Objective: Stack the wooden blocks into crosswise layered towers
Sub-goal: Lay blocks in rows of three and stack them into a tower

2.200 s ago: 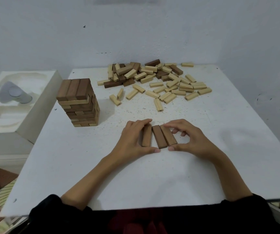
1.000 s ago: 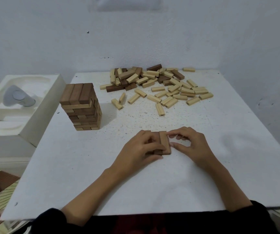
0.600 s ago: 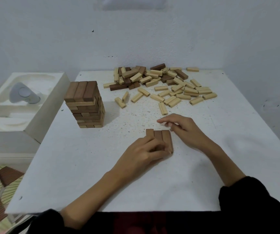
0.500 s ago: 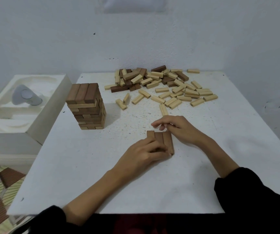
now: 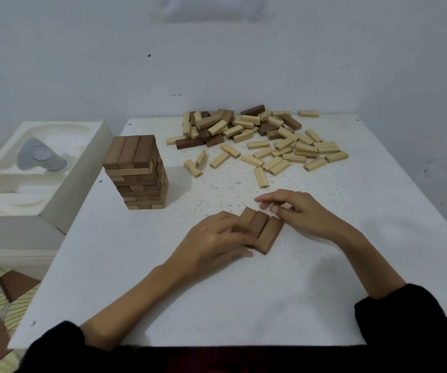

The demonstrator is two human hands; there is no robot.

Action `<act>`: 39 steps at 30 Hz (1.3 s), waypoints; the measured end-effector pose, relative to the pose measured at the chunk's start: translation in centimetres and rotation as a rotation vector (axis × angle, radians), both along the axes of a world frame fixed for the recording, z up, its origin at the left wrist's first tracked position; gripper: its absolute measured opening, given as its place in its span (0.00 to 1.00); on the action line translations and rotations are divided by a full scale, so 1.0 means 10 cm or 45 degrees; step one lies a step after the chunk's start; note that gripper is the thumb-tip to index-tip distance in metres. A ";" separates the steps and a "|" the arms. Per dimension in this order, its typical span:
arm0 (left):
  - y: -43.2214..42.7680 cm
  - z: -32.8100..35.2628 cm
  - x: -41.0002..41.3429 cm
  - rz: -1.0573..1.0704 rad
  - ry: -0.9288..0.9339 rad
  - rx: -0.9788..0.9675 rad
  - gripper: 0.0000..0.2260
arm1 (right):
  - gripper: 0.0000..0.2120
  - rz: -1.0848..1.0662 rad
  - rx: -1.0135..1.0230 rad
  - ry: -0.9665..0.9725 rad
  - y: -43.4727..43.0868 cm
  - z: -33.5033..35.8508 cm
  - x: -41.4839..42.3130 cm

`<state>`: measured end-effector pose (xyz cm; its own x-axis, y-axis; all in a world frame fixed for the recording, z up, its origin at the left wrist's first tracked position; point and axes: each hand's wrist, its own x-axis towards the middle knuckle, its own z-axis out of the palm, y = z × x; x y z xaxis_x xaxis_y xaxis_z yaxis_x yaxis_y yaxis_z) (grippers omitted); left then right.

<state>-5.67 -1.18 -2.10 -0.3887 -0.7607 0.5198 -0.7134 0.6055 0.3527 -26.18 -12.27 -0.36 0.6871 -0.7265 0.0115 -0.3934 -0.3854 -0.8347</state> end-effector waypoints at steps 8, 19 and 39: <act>0.32 -0.03 -0.44 0.776 0.258 0.584 0.59 | 0.42 0.521 -0.035 0.425 -0.30 0.11 -0.09; 0.10 -0.05 -0.30 0.608 0.284 0.593 0.43 | 0.34 0.457 -0.078 0.473 -0.23 0.16 0.04; 0.11 0.01 0.12 0.464 -0.225 0.782 0.53 | 0.65 -0.060 -0.349 0.787 0.46 -0.14 -0.01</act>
<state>-4.43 -0.12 -2.01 -0.0939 -0.9916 -0.0886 -0.9095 0.0493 0.4128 -26.26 -7.71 -1.76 0.5941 -0.7828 -0.1851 -0.7887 -0.5215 -0.3256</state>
